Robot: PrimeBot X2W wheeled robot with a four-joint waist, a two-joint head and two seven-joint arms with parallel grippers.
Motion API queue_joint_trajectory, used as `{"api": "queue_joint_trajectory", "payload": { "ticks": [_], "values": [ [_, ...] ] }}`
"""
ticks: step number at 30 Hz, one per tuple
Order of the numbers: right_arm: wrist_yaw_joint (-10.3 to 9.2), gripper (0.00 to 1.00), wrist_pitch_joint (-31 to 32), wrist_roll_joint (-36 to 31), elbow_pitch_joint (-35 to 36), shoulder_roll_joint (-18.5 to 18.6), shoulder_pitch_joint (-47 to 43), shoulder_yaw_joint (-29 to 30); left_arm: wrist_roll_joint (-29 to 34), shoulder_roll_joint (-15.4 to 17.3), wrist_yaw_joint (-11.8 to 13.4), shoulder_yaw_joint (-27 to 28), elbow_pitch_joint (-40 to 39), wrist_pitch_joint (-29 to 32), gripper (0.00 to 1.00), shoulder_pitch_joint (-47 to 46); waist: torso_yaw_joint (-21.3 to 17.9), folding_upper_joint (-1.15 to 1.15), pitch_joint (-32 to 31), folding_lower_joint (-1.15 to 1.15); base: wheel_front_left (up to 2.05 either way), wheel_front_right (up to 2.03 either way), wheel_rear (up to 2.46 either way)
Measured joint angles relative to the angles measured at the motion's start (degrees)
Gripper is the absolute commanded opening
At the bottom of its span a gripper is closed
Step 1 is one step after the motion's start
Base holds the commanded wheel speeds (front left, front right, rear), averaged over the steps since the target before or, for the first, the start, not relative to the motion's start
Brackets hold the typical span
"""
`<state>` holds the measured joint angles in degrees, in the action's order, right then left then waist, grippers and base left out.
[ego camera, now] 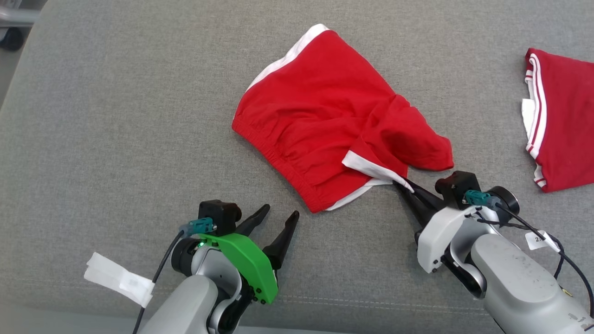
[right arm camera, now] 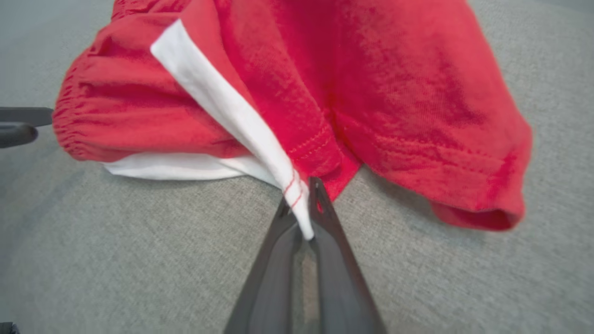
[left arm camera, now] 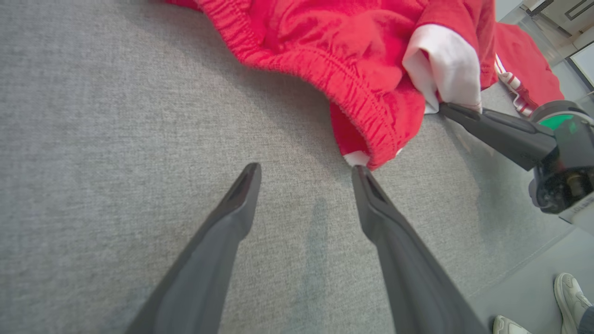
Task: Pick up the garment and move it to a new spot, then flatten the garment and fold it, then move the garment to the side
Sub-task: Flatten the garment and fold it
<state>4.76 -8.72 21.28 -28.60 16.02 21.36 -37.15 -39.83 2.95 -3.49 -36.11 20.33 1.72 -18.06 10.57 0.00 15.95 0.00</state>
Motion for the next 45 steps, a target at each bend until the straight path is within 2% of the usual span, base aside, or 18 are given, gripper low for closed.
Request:
{"api": "queue_joint_trajectory", "payload": {
  "ticks": [26, 34, 45],
  "values": [
    [0.99, 0.00, -0.3, 0.0, -0.3, -0.6, 5.5, -0.8, 0.7, -0.3, -1.9, -6.3, 5.2, -5.1, 1.00, -4.6, -4.4, 0.00, 2.0, 0.00, 0.00, 0.00, 0.00],
    [1.22, 0.00, -0.3, 0.0, -0.7, -0.5, 5.8, -0.9, -1.9, -0.4, -2.1, -8.8, 5.6, -7.0, 1.00, -5.0, -4.8, 0.00, 2.4, 0.00, 0.00, 0.00, 0.00],
    [1.30, 0.00, -0.6, 0.0, -1.5, -0.8, 6.4, -1.6, -2.5, -0.4, -2.1, -11.0, 8.0, -9.4, 1.00, -7.1, -5.6, 0.00, 2.0, 0.00, 0.00, 0.00, 0.00]
  ]
}}
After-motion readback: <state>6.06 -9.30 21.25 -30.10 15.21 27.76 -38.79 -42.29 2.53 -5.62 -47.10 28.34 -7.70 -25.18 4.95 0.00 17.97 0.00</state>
